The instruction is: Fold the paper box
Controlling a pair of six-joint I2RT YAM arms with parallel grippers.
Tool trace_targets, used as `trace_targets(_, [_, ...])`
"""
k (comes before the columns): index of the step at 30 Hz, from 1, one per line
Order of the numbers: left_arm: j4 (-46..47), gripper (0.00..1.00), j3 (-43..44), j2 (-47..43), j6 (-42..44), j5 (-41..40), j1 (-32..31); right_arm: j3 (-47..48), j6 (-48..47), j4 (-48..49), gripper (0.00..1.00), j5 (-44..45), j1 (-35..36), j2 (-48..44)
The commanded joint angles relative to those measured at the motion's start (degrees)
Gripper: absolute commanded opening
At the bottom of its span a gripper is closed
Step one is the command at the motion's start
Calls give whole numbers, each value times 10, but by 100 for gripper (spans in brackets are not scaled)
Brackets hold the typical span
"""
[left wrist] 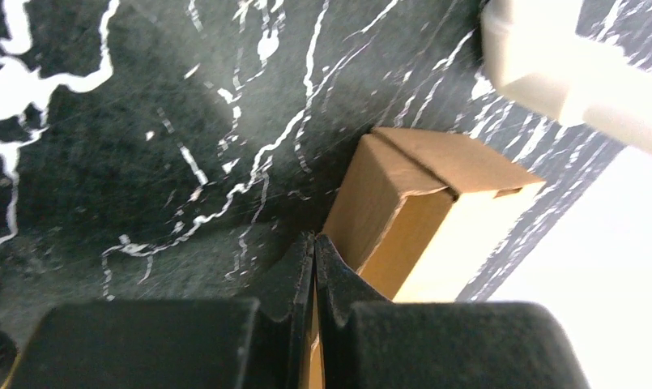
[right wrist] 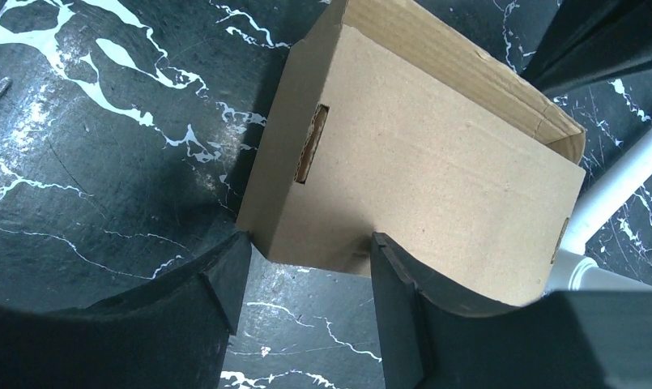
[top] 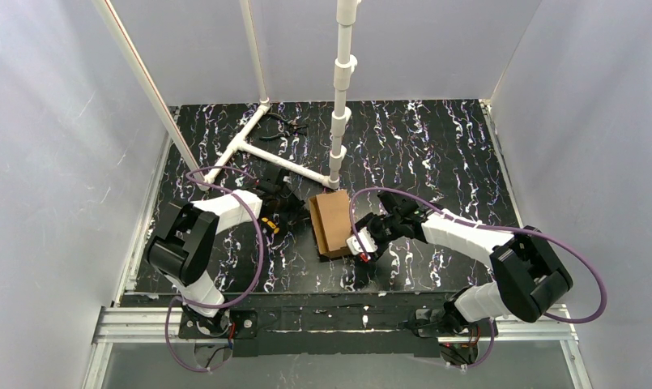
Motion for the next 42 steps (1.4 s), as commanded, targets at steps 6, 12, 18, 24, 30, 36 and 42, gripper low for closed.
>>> trace_targets(6, [-85,0,-44,-88,145,-51,-3,17,90,-112,82,3,1,4])
trace_targets(12, [-41,6,-73,-125,231,-51,-2,98,133,-189,89,-33,-22,-28])
trace_targets(18, [-20,1,-50,-94,248,-53,-2,168,223,-214,78,-120,-91,-17])
trace_targets(24, [3,0,-23,-29,209,-57,-2,114,709,140,23,111,-136,45])
trace_targets(30, [-11,0,17,16,181,-91,-2,147,835,196,1,236,-106,175])
trace_targets(36, [44,0,63,63,164,-32,-20,156,885,238,1,234,-57,211])
trace_targets(42, [26,0,140,100,146,-39,-84,144,892,244,1,199,-32,217])
